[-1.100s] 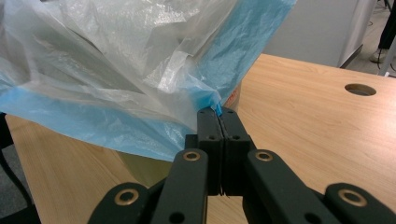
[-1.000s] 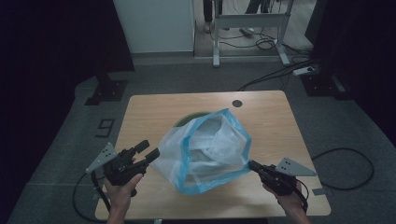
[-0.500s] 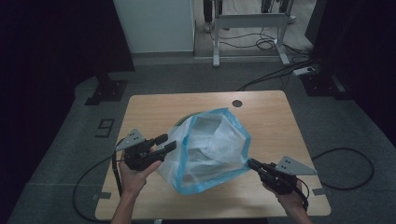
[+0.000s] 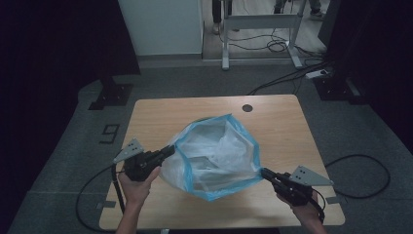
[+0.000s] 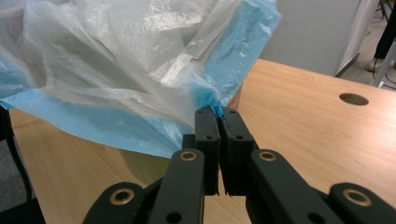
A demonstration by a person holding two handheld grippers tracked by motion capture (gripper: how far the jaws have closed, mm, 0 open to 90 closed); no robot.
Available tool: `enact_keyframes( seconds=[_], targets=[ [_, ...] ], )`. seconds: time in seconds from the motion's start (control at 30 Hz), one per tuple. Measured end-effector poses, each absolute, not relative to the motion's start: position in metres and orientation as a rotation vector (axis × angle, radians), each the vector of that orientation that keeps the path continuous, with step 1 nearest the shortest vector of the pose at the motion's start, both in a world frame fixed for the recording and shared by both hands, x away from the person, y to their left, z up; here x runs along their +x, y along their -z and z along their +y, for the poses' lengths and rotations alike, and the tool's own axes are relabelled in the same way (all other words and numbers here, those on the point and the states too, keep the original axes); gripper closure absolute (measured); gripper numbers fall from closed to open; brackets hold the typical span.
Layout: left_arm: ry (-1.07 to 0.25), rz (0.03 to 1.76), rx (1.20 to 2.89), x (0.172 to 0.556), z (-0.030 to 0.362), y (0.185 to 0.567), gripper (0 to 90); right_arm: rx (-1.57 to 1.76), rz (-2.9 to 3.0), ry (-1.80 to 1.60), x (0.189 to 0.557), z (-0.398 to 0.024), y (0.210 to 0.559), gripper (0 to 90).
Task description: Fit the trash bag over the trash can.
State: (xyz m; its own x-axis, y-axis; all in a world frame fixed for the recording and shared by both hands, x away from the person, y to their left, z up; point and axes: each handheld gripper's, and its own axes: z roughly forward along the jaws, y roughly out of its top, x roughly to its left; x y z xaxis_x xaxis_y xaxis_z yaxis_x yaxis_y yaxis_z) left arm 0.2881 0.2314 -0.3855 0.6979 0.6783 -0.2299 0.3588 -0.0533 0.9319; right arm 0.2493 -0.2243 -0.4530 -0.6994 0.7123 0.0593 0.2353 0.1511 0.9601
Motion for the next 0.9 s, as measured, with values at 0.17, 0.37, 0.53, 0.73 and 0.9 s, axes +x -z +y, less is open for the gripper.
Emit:
enact_keyframes(
  seconds=[0.17, 0.37, 0.53, 0.73, 0.9],
  targets=[
    [-0.316, 0.872, 1.643, 0.283, 0.242, 0.396, 89.9, 0.925, 2.035, -1.524, 0.252, -0.229, 0.459, 86.3],
    [-0.303, 0.868, 1.647, 0.281, 0.244, 0.409, 89.9, 0.980, 2.037, -1.515, 0.257, -0.235, 0.468, 83.9],
    [-0.337, 0.837, 1.676, 0.279, 0.235, 0.402, 89.9, 0.991, 1.936, -1.560, 0.254, -0.241, 0.447, 60.6],
    [-0.335, 0.831, 1.684, 0.279, 0.228, 0.398, 89.9, 0.954, 1.859, -1.603, 0.261, -0.240, 0.405, 43.0],
    [-0.323, 0.828, 1.687, 0.281, 0.224, 0.400, 89.9, 0.870, 1.939, -1.625, 0.276, -0.220, 0.382, 36.1]
  ],
)
